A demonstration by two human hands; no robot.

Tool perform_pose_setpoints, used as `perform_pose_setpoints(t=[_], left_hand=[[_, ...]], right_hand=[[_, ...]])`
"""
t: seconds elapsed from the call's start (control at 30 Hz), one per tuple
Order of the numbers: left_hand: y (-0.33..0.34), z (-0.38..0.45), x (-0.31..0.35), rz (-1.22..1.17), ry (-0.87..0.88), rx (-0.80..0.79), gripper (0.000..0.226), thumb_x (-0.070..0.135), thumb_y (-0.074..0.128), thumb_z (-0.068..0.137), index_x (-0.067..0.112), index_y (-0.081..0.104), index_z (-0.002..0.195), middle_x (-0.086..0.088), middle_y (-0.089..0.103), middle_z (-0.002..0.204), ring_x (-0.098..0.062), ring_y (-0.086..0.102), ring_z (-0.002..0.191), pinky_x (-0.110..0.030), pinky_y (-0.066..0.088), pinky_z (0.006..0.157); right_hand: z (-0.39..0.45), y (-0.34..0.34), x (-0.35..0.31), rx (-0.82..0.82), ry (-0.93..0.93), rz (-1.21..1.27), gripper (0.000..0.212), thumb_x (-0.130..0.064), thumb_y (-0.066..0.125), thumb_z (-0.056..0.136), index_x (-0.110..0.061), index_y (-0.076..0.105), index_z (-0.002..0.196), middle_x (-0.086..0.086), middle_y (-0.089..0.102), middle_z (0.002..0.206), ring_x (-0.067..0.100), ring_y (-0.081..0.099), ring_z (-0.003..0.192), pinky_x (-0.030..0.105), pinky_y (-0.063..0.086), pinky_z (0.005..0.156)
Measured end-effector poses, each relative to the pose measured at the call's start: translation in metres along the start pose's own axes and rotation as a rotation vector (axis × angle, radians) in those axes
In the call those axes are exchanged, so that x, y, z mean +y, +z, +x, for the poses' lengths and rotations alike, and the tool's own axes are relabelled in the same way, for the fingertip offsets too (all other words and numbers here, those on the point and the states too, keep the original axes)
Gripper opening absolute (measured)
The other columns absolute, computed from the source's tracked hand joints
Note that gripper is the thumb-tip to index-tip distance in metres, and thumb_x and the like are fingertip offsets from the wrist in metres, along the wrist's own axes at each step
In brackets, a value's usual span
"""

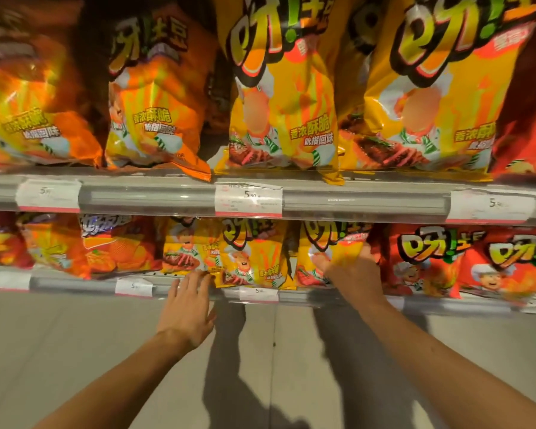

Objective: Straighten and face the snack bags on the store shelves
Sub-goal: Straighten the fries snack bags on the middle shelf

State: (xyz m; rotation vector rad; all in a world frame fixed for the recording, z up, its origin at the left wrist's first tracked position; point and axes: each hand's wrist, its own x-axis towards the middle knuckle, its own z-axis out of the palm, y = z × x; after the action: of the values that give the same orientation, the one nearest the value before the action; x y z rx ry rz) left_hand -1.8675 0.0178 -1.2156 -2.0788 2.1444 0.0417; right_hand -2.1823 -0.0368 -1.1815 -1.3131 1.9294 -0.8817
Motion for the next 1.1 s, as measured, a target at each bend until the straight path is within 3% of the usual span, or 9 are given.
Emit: perform_pose_setpoints(t=[0.13, 0.27, 0.37, 0.5, 0.6, 0.7, 0.87, 1.0, 1.1], left_hand=[[-0.004, 0.004, -0.001, 0.008, 0.010, -0.025, 0.076, 0.055, 0.051, 0.093, 0.020, 0.020, 0.153, -0.003, 0.027, 0.153, -0.024, 0.023, 0.145, -0.043, 0.018, 0.123], [-0.007, 0.001, 0.003, -0.030, -0.001, -0.103, 0.088, 0.058, 0.052, 0.092, 0.016, 0.010, 0.157, -0.005, 0.016, 0.160, -0.028, 0.012, 0.150, -0.042, 0.019, 0.123], [-0.014, 0.002, 0.001, -0.102, 0.003, -0.161, 0.092, 0.057, 0.056, 0.091, 0.016, 0.007, 0.158, -0.005, 0.010, 0.162, -0.027, 0.008, 0.151, -0.043, 0.022, 0.122], [-0.023, 0.003, -0.006, -0.165, 0.021, -0.200, 0.090, 0.055, 0.060, 0.090, 0.020, 0.012, 0.158, -0.003, 0.015, 0.161, -0.025, 0.012, 0.150, -0.041, 0.026, 0.119], [-0.026, 0.004, -0.011, -0.221, 0.039, -0.213, 0.088, 0.051, 0.062, 0.090, 0.019, 0.015, 0.158, -0.003, 0.017, 0.160, -0.024, 0.013, 0.149, -0.038, 0.023, 0.119], [-0.027, 0.003, -0.017, -0.268, 0.071, -0.221, 0.086, 0.045, 0.063, 0.091, 0.018, 0.016, 0.158, -0.002, 0.017, 0.159, -0.023, 0.013, 0.149, -0.037, 0.022, 0.120], [-0.037, 0.006, -0.040, -0.356, 0.153, -0.286, 0.077, 0.039, 0.065, 0.092, 0.018, 0.026, 0.155, -0.003, 0.022, 0.160, -0.023, 0.020, 0.148, -0.032, 0.023, 0.118], [-0.053, 0.000, -0.066, -0.671, 0.090, -0.125, 0.038, 0.025, 0.067, 0.093, 0.010, 0.059, 0.128, 0.000, 0.061, 0.124, -0.011, 0.051, 0.111, -0.009, 0.036, 0.083], [-0.055, -0.006, -0.095, -0.961, -0.054, -0.025, 0.021, 0.019, 0.065, 0.095, 0.011, 0.062, 0.114, -0.001, 0.067, 0.108, -0.018, 0.060, 0.100, -0.015, 0.043, 0.076]], right_hand=[[0.007, 0.001, 0.011, 0.025, 0.049, 0.030, 0.095, -0.076, 0.077, 0.054, -0.007, 0.056, 0.115, 0.006, 0.067, 0.098, 0.030, 0.065, 0.092, 0.036, 0.049, 0.078], [0.012, 0.011, 0.012, 0.052, -0.057, 0.040, 0.068, -0.060, 0.085, 0.067, -0.011, 0.059, 0.105, -0.004, 0.064, 0.087, 0.021, 0.067, 0.082, 0.027, 0.047, 0.066], [0.013, 0.015, 0.016, 0.051, -0.076, 0.139, 0.066, -0.061, 0.085, 0.064, -0.019, 0.056, 0.105, -0.001, 0.070, 0.092, 0.020, 0.069, 0.087, 0.040, 0.057, 0.081], [0.017, 0.015, 0.017, -0.010, -0.069, 0.133, 0.077, -0.073, 0.078, 0.057, -0.022, 0.052, 0.108, 0.000, 0.066, 0.100, 0.023, 0.067, 0.094, 0.050, 0.056, 0.089], [0.021, 0.016, 0.018, -0.001, -0.041, 0.126, 0.071, -0.071, 0.081, 0.058, -0.023, 0.057, 0.105, -0.001, 0.068, 0.098, 0.022, 0.067, 0.093, 0.046, 0.056, 0.088], [0.019, 0.019, 0.018, 0.031, -0.048, 0.198, 0.050, -0.066, 0.083, 0.057, -0.038, 0.062, 0.093, -0.013, 0.072, 0.080, 0.002, 0.069, 0.078, 0.031, 0.053, 0.069], [0.004, 0.016, 0.014, 0.137, -0.091, 0.182, 0.077, -0.062, 0.091, 0.055, -0.017, 0.058, 0.109, 0.001, 0.071, 0.095, 0.014, 0.069, 0.086, 0.032, 0.059, 0.075], [-0.027, 0.028, 0.002, 0.442, -0.219, -0.156, 0.074, -0.044, 0.093, 0.067, 0.007, 0.061, 0.111, 0.027, 0.066, 0.101, 0.045, 0.063, 0.098, 0.054, 0.052, 0.087], [-0.058, 0.043, -0.007, 0.641, -0.195, -0.347, 0.080, -0.042, 0.089, 0.072, 0.015, 0.058, 0.119, 0.037, 0.058, 0.113, 0.051, 0.054, 0.111, 0.055, 0.043, 0.094]])
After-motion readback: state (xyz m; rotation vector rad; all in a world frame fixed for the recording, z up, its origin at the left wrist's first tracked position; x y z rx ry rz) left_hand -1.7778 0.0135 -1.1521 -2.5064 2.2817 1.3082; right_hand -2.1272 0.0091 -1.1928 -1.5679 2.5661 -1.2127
